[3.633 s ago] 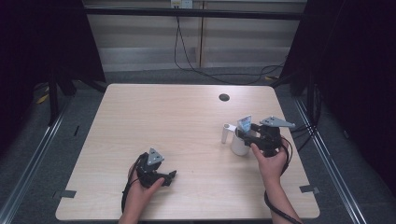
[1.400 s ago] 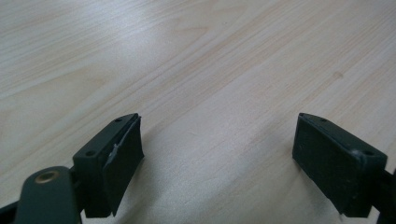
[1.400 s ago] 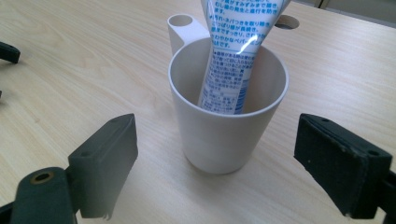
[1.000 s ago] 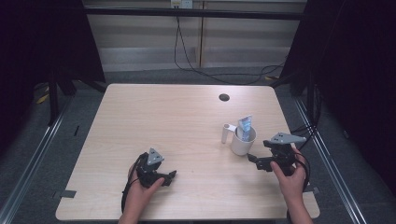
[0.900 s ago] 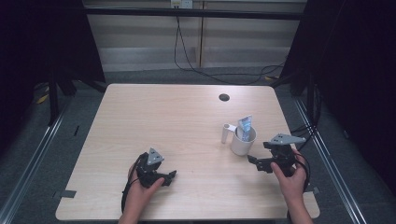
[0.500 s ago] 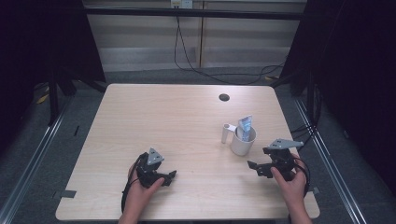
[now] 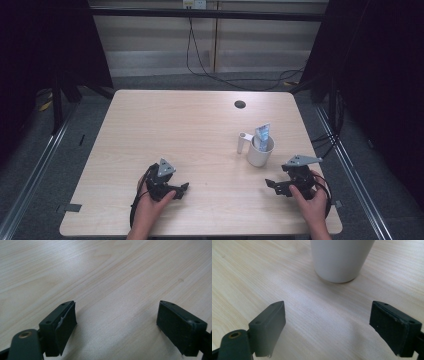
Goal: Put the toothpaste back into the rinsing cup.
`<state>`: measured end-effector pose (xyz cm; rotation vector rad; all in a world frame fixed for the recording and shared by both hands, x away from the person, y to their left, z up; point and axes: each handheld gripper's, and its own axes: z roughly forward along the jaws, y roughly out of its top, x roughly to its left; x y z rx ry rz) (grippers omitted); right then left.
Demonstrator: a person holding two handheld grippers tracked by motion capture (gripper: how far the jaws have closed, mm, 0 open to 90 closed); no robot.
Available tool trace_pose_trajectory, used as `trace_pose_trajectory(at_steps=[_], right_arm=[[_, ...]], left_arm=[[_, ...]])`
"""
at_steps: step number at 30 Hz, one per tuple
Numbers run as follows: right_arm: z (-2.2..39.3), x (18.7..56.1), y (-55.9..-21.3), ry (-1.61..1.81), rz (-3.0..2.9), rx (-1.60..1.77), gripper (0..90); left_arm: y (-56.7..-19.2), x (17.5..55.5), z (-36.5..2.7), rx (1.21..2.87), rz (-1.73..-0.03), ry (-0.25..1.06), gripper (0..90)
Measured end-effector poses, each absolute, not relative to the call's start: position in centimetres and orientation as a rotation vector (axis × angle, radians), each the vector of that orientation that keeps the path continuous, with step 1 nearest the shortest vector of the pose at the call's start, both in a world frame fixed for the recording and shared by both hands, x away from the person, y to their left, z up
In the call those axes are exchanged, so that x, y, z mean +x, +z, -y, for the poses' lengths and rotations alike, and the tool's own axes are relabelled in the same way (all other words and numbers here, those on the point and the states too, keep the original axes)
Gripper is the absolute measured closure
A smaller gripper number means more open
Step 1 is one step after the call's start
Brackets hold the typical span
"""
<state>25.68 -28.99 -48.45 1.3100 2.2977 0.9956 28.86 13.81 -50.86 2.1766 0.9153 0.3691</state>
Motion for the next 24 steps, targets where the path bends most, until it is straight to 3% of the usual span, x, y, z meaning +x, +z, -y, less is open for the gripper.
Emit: trace_pose_trajectory(at_steps=[24], right_arm=[[29.2,25.4,-50.3,0.896,-2.335,1.322,13.0]], left_arm=[[-50.9,28.9,-13.8,2.178,-0.916,0.369,15.8]])
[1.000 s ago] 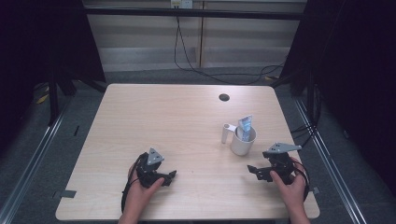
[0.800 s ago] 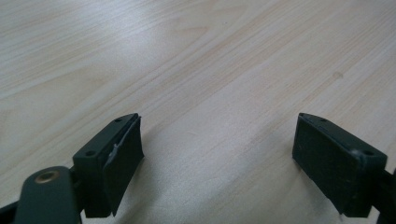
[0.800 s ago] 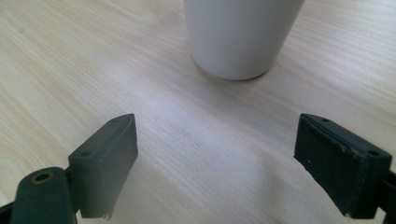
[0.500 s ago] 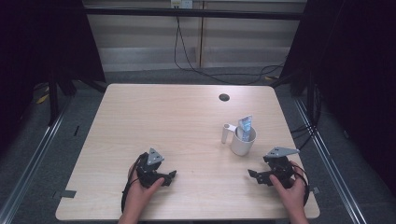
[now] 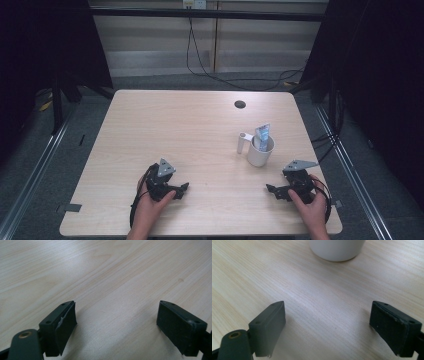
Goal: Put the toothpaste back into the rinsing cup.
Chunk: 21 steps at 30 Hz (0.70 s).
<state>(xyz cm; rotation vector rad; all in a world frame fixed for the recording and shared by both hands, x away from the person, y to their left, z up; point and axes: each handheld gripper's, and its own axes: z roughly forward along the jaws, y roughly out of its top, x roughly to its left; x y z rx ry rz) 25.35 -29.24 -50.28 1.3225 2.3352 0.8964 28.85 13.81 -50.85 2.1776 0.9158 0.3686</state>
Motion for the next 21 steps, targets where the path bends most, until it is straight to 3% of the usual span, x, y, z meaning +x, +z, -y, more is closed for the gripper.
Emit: trace_pose_trajectory(at_steps=[21], right_arm=[[29.71,24.87,-50.98,0.970,-2.291,1.272,12.1]], left_arm=[[-50.85,28.81,-13.83,2.176,-0.916,0.371,15.8]])
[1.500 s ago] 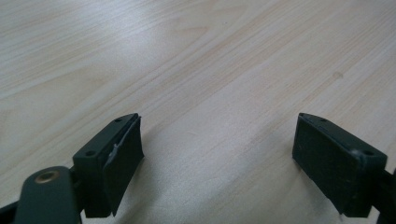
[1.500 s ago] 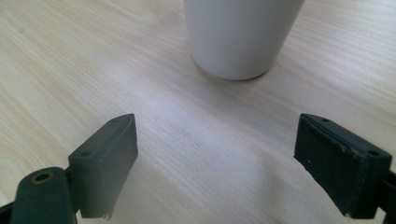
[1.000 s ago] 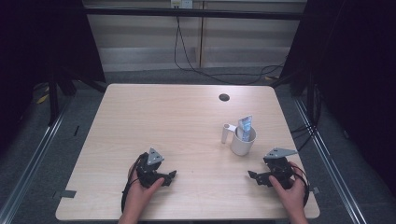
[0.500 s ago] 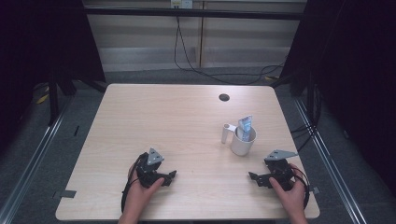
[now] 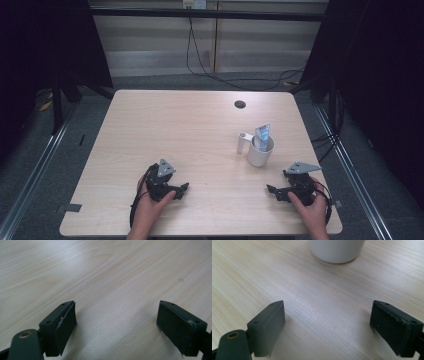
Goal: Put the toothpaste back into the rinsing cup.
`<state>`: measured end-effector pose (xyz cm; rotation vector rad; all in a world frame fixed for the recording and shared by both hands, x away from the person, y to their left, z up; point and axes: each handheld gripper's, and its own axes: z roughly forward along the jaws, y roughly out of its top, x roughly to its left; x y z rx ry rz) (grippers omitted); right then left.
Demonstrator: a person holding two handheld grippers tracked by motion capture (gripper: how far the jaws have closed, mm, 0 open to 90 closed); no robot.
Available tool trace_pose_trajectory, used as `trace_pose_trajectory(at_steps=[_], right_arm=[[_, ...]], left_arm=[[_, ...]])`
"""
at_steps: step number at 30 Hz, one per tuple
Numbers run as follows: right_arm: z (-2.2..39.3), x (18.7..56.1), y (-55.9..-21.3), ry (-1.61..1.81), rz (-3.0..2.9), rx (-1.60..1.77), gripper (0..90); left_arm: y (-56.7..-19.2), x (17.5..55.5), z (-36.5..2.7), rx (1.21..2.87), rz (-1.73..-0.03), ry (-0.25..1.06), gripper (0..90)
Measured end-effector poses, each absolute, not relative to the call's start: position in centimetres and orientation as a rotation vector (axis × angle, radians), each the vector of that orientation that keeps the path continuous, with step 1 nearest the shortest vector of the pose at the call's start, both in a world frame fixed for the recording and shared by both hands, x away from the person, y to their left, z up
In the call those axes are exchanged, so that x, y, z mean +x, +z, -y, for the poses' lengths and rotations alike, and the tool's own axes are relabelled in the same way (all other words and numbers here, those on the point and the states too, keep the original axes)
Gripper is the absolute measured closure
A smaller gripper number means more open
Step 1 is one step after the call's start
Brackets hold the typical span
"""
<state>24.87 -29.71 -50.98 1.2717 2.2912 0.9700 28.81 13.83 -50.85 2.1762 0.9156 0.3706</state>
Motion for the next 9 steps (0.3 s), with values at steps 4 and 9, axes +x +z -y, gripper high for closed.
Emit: trace_pose_trajectory(at_steps=[4,9], right_arm=[[29.77,24.83,-51.04,0.978,-2.290,1.267,12.1],[29.85,24.83,-51.12,0.989,-2.287,1.252,12.0]], left_arm=[[-50.86,28.80,-13.83,2.176,-0.916,0.370,15.8],[-50.84,28.81,-13.88,2.180,-0.910,0.377,15.8]])
